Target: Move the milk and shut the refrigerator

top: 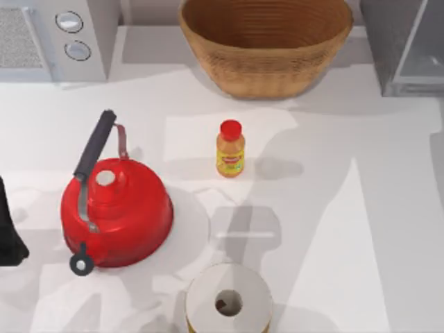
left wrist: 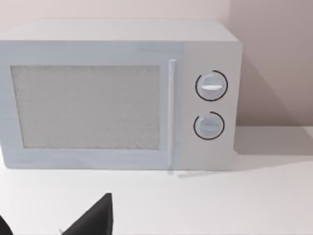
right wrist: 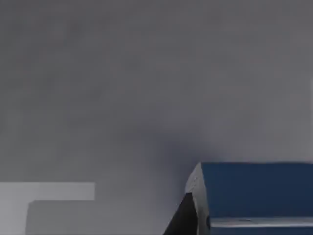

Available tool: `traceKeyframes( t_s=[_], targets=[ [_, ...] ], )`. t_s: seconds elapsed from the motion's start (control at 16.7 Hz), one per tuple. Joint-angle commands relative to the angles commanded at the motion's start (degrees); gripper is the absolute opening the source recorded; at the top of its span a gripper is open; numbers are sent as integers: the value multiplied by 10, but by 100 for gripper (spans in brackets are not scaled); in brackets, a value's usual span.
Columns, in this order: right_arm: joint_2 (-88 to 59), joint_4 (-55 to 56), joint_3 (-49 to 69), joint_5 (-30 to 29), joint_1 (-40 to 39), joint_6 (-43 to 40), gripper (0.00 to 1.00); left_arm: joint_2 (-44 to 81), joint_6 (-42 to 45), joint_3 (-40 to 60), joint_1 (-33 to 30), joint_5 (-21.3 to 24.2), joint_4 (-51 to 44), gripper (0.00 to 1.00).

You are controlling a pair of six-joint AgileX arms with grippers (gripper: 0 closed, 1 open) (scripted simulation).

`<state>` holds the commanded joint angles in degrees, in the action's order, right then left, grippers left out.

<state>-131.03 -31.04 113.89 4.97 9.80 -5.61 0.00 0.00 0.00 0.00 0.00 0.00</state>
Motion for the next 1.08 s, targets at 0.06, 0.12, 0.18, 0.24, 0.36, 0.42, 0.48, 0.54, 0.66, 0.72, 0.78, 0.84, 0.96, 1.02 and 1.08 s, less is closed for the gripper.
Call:
traceKeyframes(
  t_s=[0.06, 0.12, 0.18, 0.24, 0.36, 0.42, 0.48, 0.54, 0.66, 0.72, 0.78, 0.84, 0.96, 1.02, 1.08],
  targets=[
    [0, 0, 0, 0, 0, 0, 23, 0, 0, 0, 0, 0, 0, 100],
    [0, 0, 0, 0, 0, 0, 30, 0, 0, 0, 0, 0, 0, 100],
    [0, 0, 0, 0, 0, 0, 38, 0, 0, 0, 0, 0, 0, 100],
    [0, 0, 0, 0, 0, 0, 45, 0, 0, 0, 0, 0, 0, 100],
    [0, 0, 0, 0, 0, 0, 60, 0, 0, 0, 0, 0, 0, 100],
    [0, 0, 0, 0, 0, 0, 68, 0, 0, 0, 0, 0, 0, 100],
    [0, 0, 0, 0, 0, 0, 75, 0, 0, 0, 0, 0, 0, 100],
    [0, 0, 0, 0, 0, 0, 83, 0, 0, 0, 0, 0, 0, 100],
    [0, 0, 0, 0, 0, 0, 98, 0, 0, 0, 0, 0, 0, 100],
    [0, 0, 0, 0, 0, 0, 100, 0, 0, 0, 0, 0, 0, 100],
    [0, 0, 0, 0, 0, 0, 100, 0, 0, 0, 0, 0, 0, 100],
    [0, 0, 0, 0, 0, 0, 100, 0, 0, 0, 0, 0, 0, 100],
    [0, 0, 0, 0, 0, 0, 100, 0, 0, 0, 0, 0, 0, 100],
    [0, 0, 0, 0, 0, 0, 100, 0, 0, 0, 0, 0, 0, 100],
    [0, 0, 0, 0, 0, 0, 100, 0, 0, 0, 0, 0, 0, 100]
  ],
)
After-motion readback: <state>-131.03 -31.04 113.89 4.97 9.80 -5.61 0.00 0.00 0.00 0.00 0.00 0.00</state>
